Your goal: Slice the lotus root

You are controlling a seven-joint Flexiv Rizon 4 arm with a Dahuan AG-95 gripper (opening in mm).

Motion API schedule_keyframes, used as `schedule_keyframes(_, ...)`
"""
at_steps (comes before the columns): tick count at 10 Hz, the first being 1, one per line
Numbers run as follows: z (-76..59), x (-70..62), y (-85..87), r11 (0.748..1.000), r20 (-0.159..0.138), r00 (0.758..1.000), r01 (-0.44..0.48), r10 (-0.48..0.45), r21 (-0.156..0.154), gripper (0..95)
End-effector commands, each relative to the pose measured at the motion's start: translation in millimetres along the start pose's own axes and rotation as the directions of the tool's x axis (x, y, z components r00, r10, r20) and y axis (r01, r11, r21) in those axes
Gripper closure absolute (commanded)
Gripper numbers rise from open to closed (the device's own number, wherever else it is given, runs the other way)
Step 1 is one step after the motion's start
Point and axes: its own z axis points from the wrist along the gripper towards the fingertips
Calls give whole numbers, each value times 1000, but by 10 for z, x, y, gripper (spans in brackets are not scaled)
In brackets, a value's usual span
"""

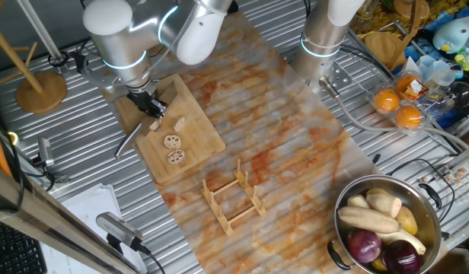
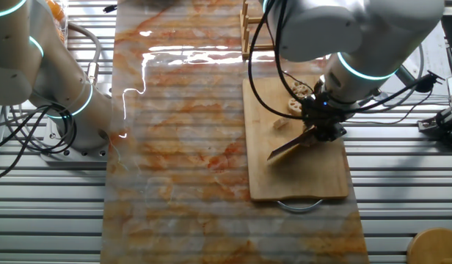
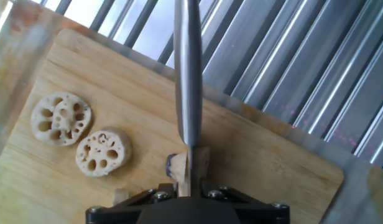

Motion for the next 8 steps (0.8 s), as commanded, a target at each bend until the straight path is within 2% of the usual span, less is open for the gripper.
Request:
schedule_keyframes(1, -33, -21, 1, 1000, 1, 1000, -7, 7, -2, 950)
schedule_keyframes(3, -67, -49, -16, 1000, 7, 1000, -15, 15, -14, 950)
schedule_keyframes(6, -215, -124, -89, 998, -8, 999, -50, 49, -45, 950)
schedule_keyframes(8, -266, -139, -120, 997, -2, 999, -47, 47, -54, 950)
